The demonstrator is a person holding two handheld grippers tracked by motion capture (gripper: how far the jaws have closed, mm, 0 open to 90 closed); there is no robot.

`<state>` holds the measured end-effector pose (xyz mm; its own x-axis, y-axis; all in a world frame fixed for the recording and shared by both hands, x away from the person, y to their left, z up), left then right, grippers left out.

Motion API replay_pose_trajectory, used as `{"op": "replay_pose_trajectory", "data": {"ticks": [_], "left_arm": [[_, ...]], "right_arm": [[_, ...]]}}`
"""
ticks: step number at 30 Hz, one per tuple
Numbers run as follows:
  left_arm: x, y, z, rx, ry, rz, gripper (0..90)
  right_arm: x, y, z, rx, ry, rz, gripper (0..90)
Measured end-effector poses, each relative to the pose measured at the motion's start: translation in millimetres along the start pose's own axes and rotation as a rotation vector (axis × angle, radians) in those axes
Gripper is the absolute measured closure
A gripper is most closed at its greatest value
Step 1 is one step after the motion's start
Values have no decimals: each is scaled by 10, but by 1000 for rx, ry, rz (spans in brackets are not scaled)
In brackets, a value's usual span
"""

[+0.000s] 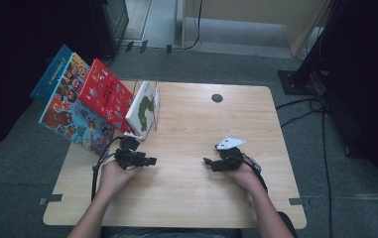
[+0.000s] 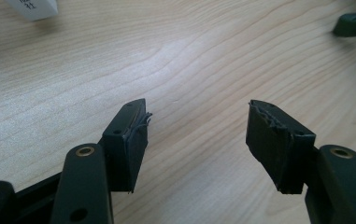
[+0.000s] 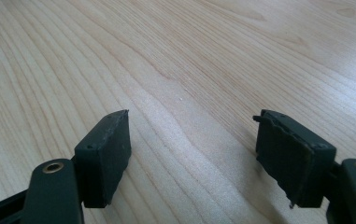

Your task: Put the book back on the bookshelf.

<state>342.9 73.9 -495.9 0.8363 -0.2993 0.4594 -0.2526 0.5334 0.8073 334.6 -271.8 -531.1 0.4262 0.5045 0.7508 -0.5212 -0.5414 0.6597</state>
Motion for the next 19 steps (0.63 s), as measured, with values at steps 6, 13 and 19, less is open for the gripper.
{"op": "replay_pose_trajectory", "data": {"ticks": [6, 13, 19], "left_arm": [[-18, -95, 15, -25, -3, 22, 397], [-16, -148, 45, -31, -59, 57, 386], [-18, -159, 59, -24, -80, 64, 363]], "right_arm": [[2, -1, -12, -7, -9, -1, 259], [-1, 1, -34, -21, -19, -1, 251], [-1, -1, -35, -32, -29, -7, 213]]}}
Point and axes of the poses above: each handheld gripper's, and its own axes: y roughly backward along the jaws, x roughly out of its top, z roughly to its right, the point moved 1 cm from there along -y, roughly forward along the jaws, and after that the axes turned 4 degrees about y, right-handed, at the moved point
